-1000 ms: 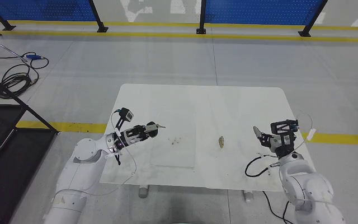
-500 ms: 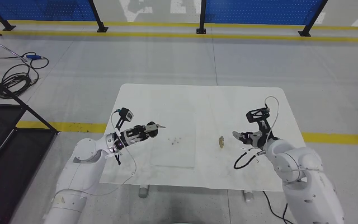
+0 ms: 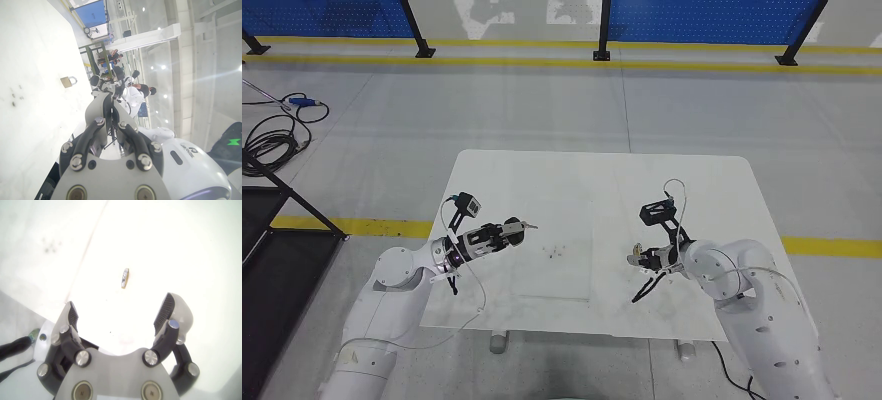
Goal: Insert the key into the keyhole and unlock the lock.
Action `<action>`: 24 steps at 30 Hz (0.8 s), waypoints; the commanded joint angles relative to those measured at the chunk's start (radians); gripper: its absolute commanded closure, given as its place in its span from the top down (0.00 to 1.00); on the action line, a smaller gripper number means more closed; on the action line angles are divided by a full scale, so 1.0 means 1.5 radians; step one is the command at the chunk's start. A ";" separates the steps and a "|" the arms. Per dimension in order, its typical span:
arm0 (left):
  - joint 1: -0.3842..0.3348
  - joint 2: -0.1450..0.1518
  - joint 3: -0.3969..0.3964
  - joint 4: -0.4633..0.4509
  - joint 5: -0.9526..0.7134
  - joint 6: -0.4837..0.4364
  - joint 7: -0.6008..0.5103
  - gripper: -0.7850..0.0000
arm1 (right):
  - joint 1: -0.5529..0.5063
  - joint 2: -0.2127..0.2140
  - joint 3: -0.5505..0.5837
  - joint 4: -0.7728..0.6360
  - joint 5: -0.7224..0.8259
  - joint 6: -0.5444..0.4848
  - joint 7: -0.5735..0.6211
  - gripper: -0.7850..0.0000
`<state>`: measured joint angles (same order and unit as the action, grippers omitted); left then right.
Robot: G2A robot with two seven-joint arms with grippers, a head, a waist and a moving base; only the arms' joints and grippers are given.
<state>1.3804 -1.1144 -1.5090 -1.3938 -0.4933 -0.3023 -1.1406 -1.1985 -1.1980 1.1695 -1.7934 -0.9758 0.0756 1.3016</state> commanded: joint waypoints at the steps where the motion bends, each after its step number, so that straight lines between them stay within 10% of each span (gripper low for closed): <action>1: 0.000 0.000 0.000 0.000 0.000 0.000 0.000 0.00 | 0.002 -0.001 -0.001 0.003 0.004 0.009 0.002 1.00; 24: 0.000 0.000 0.000 0.000 0.000 0.000 0.000 0.00 | 0.072 -0.010 -0.053 0.058 0.007 0.029 0.061 1.00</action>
<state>1.3804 -1.1144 -1.5090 -1.3938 -0.4933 -0.3023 -1.1406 -1.1073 -1.2107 1.1036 -1.7223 -0.9605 0.1149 1.3805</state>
